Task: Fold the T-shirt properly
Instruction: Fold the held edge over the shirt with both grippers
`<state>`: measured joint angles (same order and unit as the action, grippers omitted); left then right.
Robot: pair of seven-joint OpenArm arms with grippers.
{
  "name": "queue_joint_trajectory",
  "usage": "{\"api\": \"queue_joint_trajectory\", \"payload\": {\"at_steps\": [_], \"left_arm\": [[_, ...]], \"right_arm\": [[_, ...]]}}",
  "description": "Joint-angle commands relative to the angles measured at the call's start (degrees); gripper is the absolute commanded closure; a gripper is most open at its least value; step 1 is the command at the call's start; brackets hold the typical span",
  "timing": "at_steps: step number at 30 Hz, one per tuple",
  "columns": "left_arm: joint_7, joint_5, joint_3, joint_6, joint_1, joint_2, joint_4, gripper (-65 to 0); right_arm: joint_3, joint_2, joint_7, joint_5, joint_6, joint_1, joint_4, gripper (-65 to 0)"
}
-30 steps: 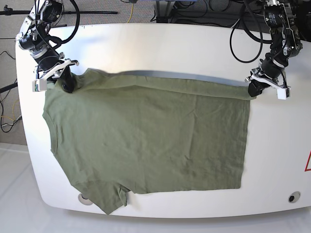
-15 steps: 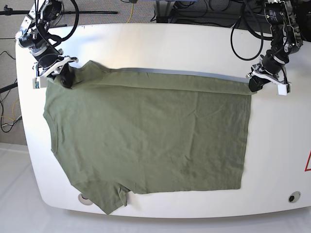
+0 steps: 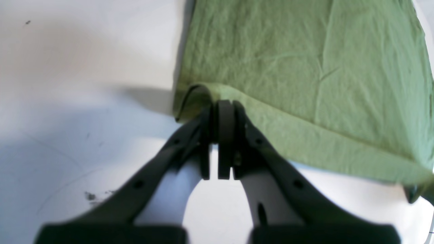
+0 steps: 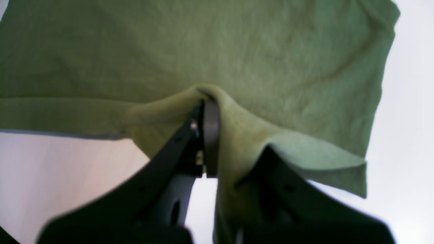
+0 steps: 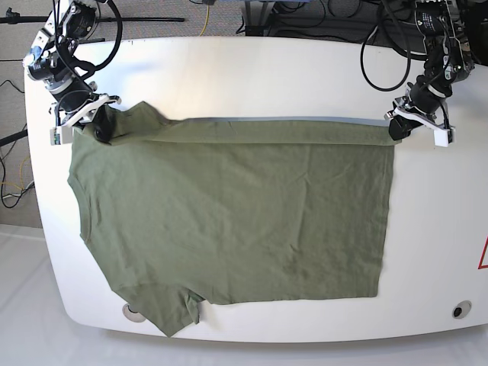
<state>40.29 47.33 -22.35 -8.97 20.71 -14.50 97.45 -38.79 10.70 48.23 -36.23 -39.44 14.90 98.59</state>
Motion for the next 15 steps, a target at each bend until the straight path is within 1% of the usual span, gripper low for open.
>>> {"api": "queue_joint_trajectory", "payload": {"at_steps": [1,11,13,15], "left_arm": [[-1.3,0.43,-0.07,-0.06,-0.86,-0.84,1.38,0.0],[-1.21,0.24,0.2,0.08,-5.62,-0.7,0.52,0.0],[-1.22,0.24,0.25,-0.27,-8.39,-0.59,-1.4,0.0],[-1.25,0.21,0.39,-0.33,-9.35,-0.55,-2.01,0.0]], "right_arm": [[0.34,1.04,-1.28,-1.45,-0.36,-1.9,0.1,0.0],[3.61,1.51,-1.04,-1.14,-0.36,-8.27,-3.31,0.0],[5.03,1.38,-0.94,0.7,-0.3,-9.71,-5.51,0.0],[5.41,1.35,-0.95,1.26,-0.34,-10.5,-6.29,0.0]]}}
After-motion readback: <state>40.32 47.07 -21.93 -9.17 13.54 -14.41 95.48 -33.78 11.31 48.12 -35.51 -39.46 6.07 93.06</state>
